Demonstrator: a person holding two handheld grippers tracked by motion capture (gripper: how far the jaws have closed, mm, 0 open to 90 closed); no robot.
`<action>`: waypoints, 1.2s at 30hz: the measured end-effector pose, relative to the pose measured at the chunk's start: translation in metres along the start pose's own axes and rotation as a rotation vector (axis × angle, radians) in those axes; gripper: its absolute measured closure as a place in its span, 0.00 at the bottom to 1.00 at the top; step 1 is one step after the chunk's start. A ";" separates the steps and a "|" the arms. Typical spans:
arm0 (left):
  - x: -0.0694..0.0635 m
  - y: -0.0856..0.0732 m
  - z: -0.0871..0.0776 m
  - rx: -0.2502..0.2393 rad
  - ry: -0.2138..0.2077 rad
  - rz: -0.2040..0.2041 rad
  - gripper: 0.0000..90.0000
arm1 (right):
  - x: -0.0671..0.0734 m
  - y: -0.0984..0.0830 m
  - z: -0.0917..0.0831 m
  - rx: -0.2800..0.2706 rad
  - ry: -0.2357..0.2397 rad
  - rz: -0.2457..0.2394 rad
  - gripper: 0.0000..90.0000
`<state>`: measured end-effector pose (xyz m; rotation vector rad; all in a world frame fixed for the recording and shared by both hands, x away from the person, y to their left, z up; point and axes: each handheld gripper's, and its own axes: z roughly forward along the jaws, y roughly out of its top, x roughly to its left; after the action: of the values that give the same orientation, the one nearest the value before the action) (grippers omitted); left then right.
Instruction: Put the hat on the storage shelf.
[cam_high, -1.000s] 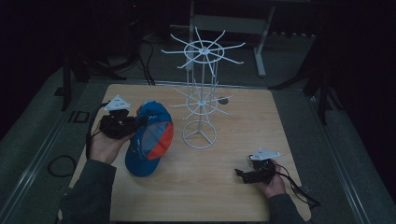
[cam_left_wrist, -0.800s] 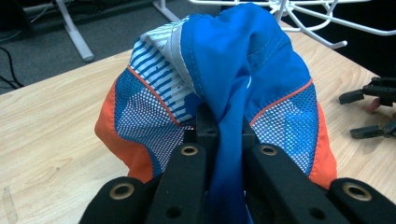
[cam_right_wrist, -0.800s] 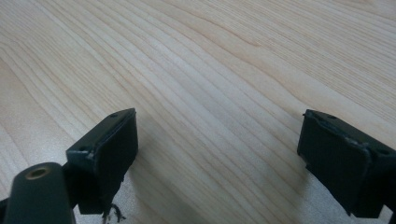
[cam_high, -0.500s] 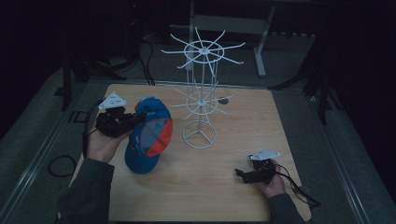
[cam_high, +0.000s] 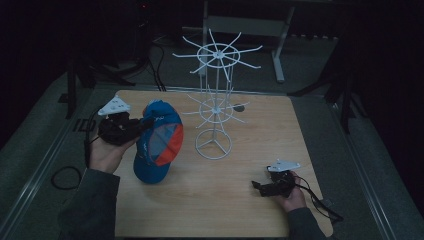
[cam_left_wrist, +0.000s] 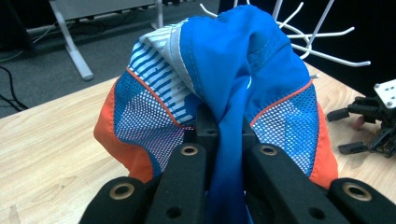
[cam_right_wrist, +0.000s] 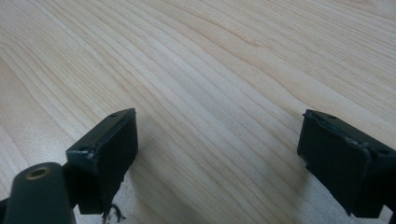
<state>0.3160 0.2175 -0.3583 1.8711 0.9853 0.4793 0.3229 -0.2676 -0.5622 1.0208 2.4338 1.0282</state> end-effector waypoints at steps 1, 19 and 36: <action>0.000 0.000 0.000 -0.002 0.001 0.002 0.98 | 0.000 0.000 0.000 0.000 0.000 0.000 0.13; -0.001 0.011 -0.008 -0.040 -0.014 0.003 0.98 | 0.000 0.000 0.000 0.000 0.000 0.000 0.13; 0.001 0.020 -0.018 -0.083 -0.040 0.004 0.98 | 0.000 0.000 0.000 0.000 0.000 0.001 0.13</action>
<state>0.3129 0.2233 -0.3320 1.8019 0.9214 0.4761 0.3229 -0.2676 -0.5623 1.0217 2.4333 1.0289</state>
